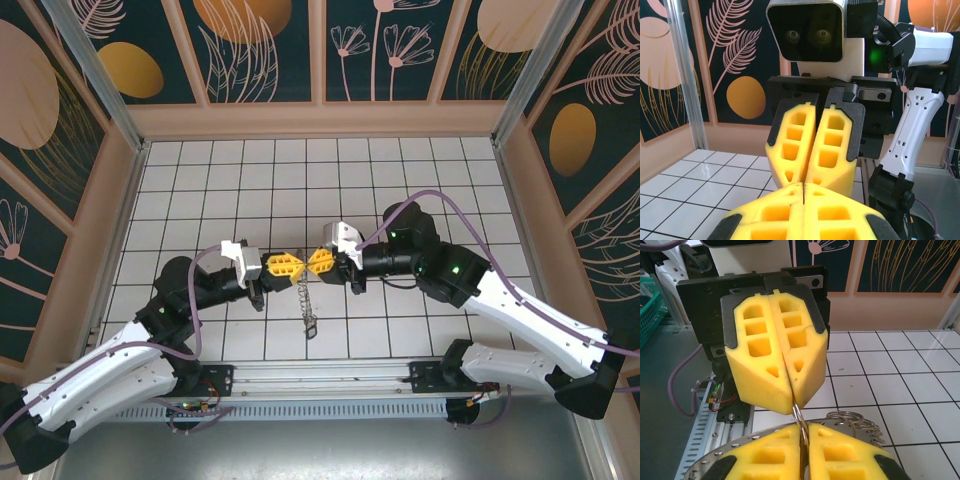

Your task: Put the keys on the keyring

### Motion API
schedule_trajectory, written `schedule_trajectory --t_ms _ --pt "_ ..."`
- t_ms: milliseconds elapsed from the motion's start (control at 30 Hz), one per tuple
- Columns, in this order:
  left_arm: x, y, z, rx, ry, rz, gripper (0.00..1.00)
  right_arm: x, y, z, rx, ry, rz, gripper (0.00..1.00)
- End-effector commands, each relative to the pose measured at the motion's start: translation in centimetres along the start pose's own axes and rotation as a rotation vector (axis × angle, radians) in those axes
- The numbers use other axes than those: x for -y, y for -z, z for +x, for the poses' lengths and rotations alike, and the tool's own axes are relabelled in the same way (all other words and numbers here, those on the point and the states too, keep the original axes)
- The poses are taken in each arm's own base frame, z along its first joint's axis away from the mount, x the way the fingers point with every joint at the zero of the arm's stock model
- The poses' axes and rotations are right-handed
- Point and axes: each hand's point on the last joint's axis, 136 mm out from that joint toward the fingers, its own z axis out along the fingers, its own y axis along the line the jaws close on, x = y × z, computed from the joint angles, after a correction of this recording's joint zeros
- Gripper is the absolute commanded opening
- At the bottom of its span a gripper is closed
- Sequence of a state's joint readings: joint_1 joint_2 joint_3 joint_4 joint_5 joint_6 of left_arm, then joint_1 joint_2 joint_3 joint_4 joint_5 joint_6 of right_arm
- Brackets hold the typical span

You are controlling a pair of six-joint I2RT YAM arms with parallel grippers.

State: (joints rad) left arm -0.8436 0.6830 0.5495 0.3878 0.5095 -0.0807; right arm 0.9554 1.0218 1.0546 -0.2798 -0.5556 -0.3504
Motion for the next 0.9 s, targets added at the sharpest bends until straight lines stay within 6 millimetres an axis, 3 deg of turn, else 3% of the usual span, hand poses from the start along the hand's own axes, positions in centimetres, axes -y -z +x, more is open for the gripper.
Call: schedule_trajectory --t_ms 0,200,300,400,500,600,700,867 --pt "0.3 0.1 -2.0 0.071 -0.034 0.015 0.00 -0.5 -0.1 -0.7 0.028 0.011 -0.030 0.02" --pt "-0.4 -0.1 -1.2 -0.007 -0.041 -0.021 0.00 -0.1 0.4 -0.9 0.019 0.040 0.009 0.00" --pt "-0.8 -0.6 0.3 -0.110 -0.037 -0.027 0.00 0.2 0.6 -0.9 0.005 0.052 0.031 0.00" --pt "-1.5 -1.0 1.9 -0.224 -0.033 -0.044 0.12 0.6 0.6 -0.8 -0.022 0.060 0.044 0.00" --pt "-2.3 -1.0 3.3 -0.314 -0.037 -0.075 0.14 0.9 0.6 -0.5 -0.045 0.067 0.056 0.00" --pt "-2.7 -0.8 4.3 -0.369 -0.034 -0.091 0.12 0.8 0.6 -0.6 -0.050 0.075 0.054 0.00" --pt "-2.8 -0.8 5.2 -0.398 -0.027 -0.096 0.00 0.8 0.9 -1.0 -0.042 0.084 0.054 0.00" --pt "-2.8 -0.7 4.8 -0.350 -0.025 -0.104 0.00 0.5 1.2 -1.5 -0.026 0.091 0.053 0.00"
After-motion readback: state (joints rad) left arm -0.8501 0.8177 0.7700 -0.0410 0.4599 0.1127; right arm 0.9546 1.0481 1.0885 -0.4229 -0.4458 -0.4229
